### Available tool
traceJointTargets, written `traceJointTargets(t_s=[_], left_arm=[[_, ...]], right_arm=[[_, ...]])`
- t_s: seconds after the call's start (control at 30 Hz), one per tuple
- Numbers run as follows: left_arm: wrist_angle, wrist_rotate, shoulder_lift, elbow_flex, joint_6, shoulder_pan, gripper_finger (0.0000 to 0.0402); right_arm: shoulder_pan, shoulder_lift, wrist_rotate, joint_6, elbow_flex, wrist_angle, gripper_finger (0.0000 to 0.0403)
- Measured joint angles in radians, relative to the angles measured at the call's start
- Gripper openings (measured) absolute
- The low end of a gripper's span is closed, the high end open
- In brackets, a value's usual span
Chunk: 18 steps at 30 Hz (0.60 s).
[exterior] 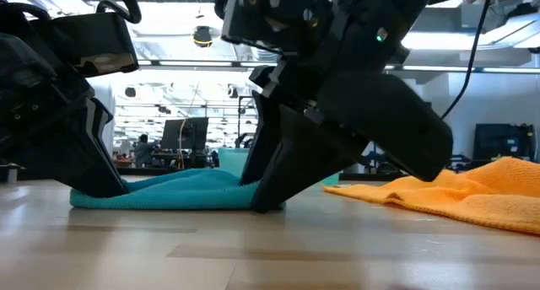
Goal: Roll microfiber towels into tight, uniform cylinder then place into a basket
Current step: Roll the blue microfiber cloth
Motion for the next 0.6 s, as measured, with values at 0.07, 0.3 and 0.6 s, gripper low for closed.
traceJointTargets(t_s=[0.07, 0.3, 0.6], left_arm=[[0.000, 0.000, 0.000, 0.000, 0.000, 0.000, 0.0034], [-0.001, 0.001, 0.000, 0.000, 0.000, 0.000, 0.0034], [-0.001, 0.001, 0.000, 0.000, 0.029, 0.000, 0.0034]], right_arm=[[-0.009, 0.000, 0.000, 0.030, 0.001, -0.013, 0.0181], [-0.043, -0.003, -0.076, 0.119, -0.001, -0.022, 0.0180], [-0.065, 0.003, -0.114, 0.226, 0.000, -0.036, 0.0093]])
